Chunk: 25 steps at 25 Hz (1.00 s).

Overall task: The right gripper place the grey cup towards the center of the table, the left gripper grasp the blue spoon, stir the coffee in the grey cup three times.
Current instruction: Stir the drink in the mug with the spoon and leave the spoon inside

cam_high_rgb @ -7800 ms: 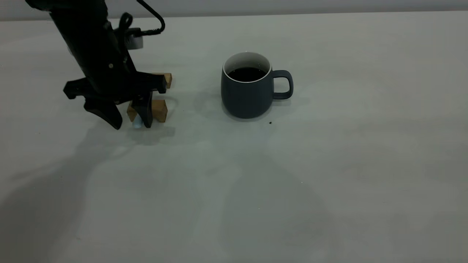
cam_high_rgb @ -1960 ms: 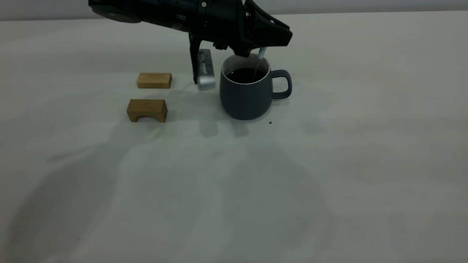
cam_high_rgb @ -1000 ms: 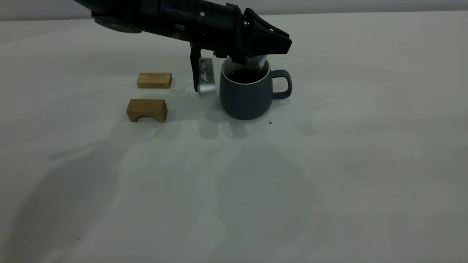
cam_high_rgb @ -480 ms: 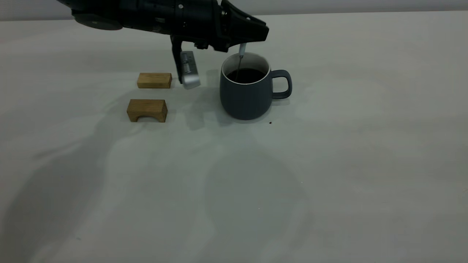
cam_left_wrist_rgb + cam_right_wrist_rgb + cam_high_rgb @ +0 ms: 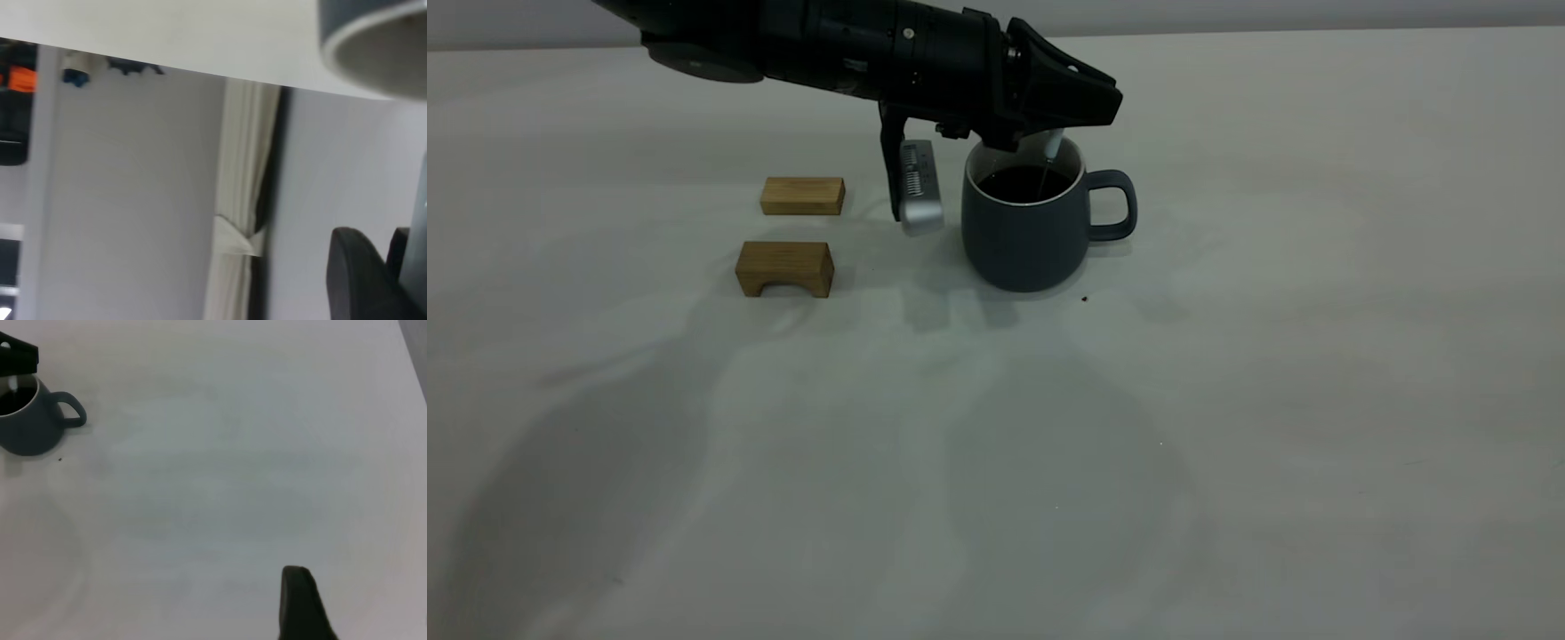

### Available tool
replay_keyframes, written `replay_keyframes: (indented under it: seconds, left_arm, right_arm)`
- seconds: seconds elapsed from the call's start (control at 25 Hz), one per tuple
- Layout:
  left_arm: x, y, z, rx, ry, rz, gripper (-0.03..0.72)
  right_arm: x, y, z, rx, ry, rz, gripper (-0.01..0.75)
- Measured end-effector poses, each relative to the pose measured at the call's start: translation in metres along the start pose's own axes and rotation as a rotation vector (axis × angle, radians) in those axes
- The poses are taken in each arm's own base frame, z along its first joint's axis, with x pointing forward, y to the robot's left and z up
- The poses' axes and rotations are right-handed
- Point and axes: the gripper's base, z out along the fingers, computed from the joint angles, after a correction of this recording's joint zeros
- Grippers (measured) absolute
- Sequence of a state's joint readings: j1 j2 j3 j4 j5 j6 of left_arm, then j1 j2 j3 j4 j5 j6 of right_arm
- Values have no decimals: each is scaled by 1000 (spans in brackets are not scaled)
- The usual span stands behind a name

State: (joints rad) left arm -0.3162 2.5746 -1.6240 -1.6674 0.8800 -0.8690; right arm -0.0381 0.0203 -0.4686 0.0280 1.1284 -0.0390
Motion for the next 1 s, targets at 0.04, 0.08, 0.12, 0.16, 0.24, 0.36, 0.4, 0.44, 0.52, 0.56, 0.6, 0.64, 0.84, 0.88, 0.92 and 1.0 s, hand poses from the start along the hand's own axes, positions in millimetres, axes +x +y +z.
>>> replay_keyframes:
  seconds: [0.04, 0.08, 0.12, 0.16, 0.24, 0.36, 0.4, 0.44, 0.52, 0.56, 0.6, 0.64, 0.84, 0.88, 0.92, 1.0]
  left_arm:
    - [-1, 1, -1, -13, -4, 7, 137]
    - [-1, 1, -2, -24, -8, 13, 137]
    - [-2, 1, -3, -29, -10, 16, 137]
    - [-2, 1, -4, -31, -11, 18, 137]
    - [-3, -1, -7, -29, -8, 16, 137]
    - [-4, -3, -11, -25, -3, 13, 137]
    - [-4, -4, -12, -24, -1, 11, 137]
    - [-4, -5, -13, -23, -1, 11, 137]
    - [-5, -6, -15, -20, 2, 9, 144]
    - [-5, -6, -16, -20, 4, 8, 154]
    - [-5, -7, -18, -18, 4, 7, 181]
    - [-6, -8, -18, -17, 5, 7, 209]
    - [-6, -10, -25, -22, 25, 0, 412]
    - [-5, -10, -26, -28, 31, 0, 443]
    - [-5, -10, -27, -37, 40, -1, 477]
    - [-4, -10, -29, -49, 56, -2, 527]
  right_arm:
    - [0, 0, 0, 0, 0, 0, 483]
    - [0, 0, 0, 0, 0, 0, 483]
    - [0, 0, 0, 0, 0, 0, 483]
    - [0, 0, 0, 0, 0, 0, 483]
    - [0, 0, 0, 0, 0, 0, 483]
    - [0, 0, 0, 0, 0, 0, 483]
    - [0, 0, 0, 0, 0, 0, 483]
    - [0, 0, 0, 0, 0, 0, 483]
    - [0, 0, 0, 0, 0, 0, 483]
    - [0, 0, 0, 0, 0, 0, 483]
    - [0, 0, 0, 0, 0, 0, 483]
    - [0, 0, 0, 0, 0, 0, 483]
    - [0, 0, 0, 0, 0, 0, 483]
    - [0, 0, 0, 0, 0, 0, 483]
    - [0, 0, 0, 0, 0, 0, 483]
    - [0, 0, 0, 0, 0, 0, 483]
